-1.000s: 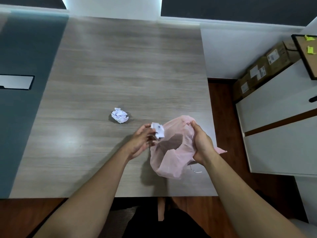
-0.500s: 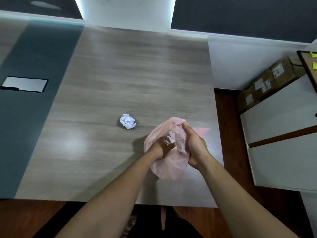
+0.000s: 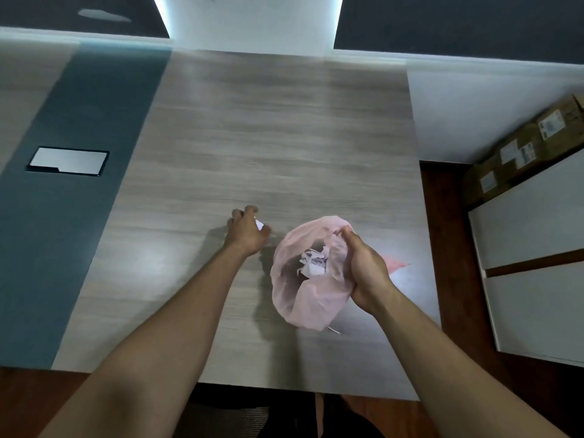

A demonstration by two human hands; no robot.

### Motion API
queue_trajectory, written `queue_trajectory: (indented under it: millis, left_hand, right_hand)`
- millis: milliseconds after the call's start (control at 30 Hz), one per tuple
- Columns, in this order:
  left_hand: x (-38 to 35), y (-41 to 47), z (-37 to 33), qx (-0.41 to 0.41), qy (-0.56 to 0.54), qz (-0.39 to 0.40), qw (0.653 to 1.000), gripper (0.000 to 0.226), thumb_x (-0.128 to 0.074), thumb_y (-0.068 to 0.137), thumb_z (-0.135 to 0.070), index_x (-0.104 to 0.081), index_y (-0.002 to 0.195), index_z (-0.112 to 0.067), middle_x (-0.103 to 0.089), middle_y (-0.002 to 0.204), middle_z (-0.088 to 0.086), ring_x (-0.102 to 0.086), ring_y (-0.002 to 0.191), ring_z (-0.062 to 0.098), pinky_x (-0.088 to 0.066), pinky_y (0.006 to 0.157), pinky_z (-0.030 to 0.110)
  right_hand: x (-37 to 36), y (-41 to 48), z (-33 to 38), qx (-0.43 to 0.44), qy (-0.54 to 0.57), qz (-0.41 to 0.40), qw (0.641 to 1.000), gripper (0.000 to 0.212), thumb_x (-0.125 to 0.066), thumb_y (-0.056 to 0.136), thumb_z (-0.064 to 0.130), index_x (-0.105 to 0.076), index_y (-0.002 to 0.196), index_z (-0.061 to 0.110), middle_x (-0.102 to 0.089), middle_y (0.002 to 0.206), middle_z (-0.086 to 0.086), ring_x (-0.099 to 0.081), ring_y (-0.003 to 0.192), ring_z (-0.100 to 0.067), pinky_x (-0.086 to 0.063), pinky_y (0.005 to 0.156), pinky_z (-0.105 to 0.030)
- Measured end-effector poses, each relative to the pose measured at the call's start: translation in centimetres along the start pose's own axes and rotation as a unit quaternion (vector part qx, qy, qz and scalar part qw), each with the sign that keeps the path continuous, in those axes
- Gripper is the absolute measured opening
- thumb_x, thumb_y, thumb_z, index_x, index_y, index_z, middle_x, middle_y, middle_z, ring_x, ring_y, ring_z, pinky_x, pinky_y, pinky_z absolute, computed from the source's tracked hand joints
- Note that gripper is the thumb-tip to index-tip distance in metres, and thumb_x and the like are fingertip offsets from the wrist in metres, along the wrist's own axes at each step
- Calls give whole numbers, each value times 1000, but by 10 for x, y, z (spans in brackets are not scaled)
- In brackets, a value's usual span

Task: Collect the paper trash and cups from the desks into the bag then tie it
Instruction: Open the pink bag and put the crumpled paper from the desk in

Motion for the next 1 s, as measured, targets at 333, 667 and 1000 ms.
queue_trajectory:
  millis: [333, 667, 1000]
  left_hand:
    - [-56, -2, 69, -22, 59, 47, 997, 47, -63, 93, -51, -63, 122, -15, -58, 119, 22, -56, 119, 43, -49, 100, 47]
    - [-5, -102, 14, -43, -347, -10, 937, 31, -73, 104, -31, -63, 133, -32, -77, 110, -10, -71, 84, 6, -53, 69, 18]
    - [-21, -165, -16, -136, -265, 123, 947, 18, -75, 99, -20, -72, 117, -19, -70, 83, -17, -61, 76, -1, -45, 68, 11]
  right_hand:
    - [-11, 3, 4, 13, -46, 21, 999, 33, -61, 109, 45, -83, 108, 19, -83, 86, 2, -77, 67, -10, -56, 56, -20]
    - [-18, -19, -11, 9, -8, -10, 1000, 40, -62, 108, 49, -84, 113, 16, -85, 108, -6, -81, 94, -21, -62, 87, -35]
    - [-58, -73, -19, 18, 37, 8, 999, 46, -69, 104, 52, -82, 118, 10, -84, 110, -17, -80, 110, -37, -65, 97, -48]
Point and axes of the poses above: each hand's wrist, its own y-axis towards the middle knuckle, its own x-axis out of the back of the hand, z = x × y, the point moved 1 cm from there along y, towards the middle knuckle
